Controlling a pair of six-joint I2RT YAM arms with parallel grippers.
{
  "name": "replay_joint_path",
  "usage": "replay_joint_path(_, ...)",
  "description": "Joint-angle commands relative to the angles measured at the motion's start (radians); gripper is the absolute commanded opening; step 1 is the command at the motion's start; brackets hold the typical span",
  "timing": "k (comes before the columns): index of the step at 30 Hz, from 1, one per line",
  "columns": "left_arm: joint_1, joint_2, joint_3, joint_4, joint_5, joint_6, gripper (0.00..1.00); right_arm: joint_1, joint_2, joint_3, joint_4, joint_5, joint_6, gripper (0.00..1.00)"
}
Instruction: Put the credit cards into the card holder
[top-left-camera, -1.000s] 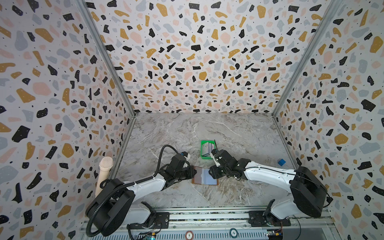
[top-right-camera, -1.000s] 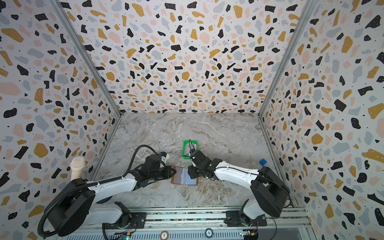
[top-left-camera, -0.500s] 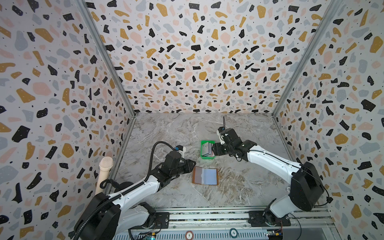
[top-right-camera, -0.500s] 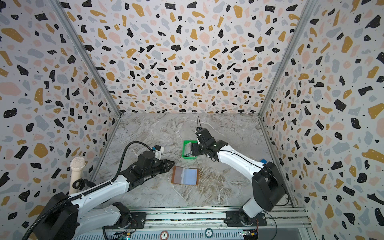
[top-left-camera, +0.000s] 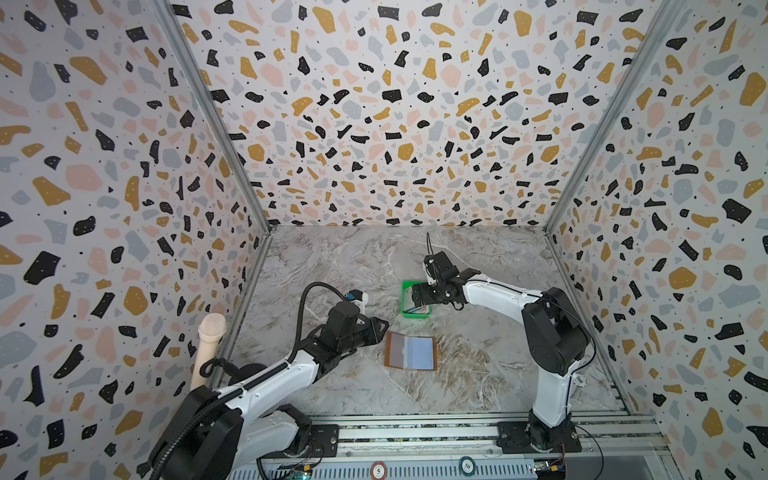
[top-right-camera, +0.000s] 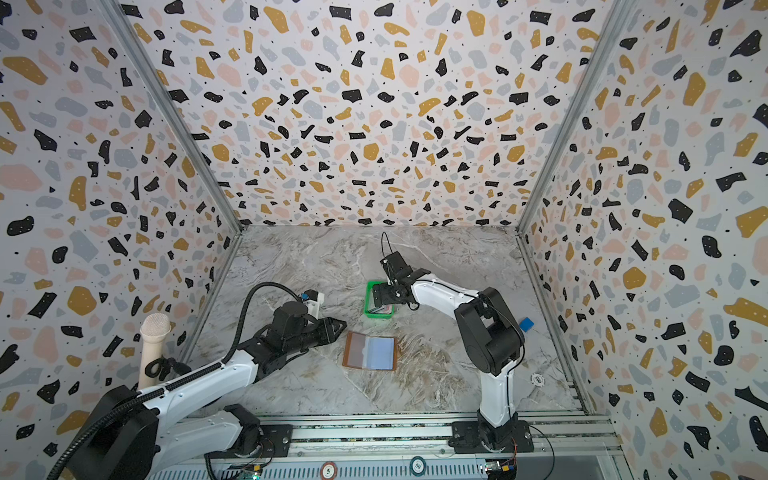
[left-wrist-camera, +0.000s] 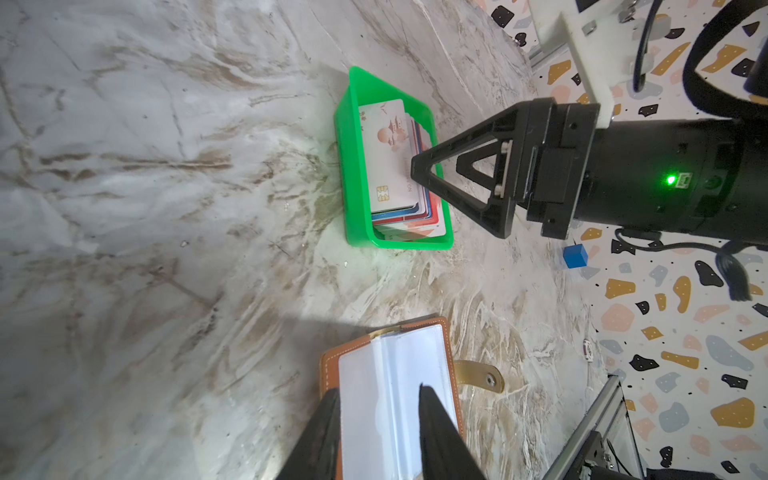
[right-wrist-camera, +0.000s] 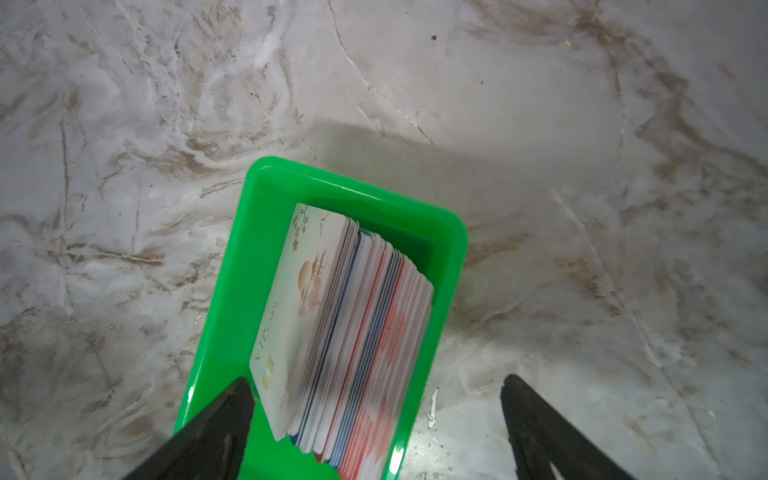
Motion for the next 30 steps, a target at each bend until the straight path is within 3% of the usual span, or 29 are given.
replay_joint_path(1, 0.015, 0.001, -0.017, 0.037, 0.030, 0.023, 0.34, -0.002, 0.023, 0.050, 0.020, -0.027, 0.038, 0.96)
replay_joint_path(9, 0.030, 0.001, -0.034, 0.048, 0.051, 0.025, 0.35, -0.002, 0.150, 0.141, -0.050, -0.020, -0.003, 0.96)
replay_joint_path(21, 0.046, -0.012, -0.046, 0.052, 0.055, 0.027, 0.34, 0.004, 0.197, 0.181, -0.176, 0.267, -0.109, 0.85)
replay_joint_path(27, 0.050, -0.005, -0.051, 0.068, 0.069, 0.020, 0.34, -0.001, 0.190, 0.167, -0.140, 0.203, -0.133, 0.67)
replay_joint_path(30, 0.052, 0.001, -0.051, 0.071, 0.073, 0.018, 0.34, -0.001, 0.196, 0.168, -0.126, 0.162, -0.141, 0.66)
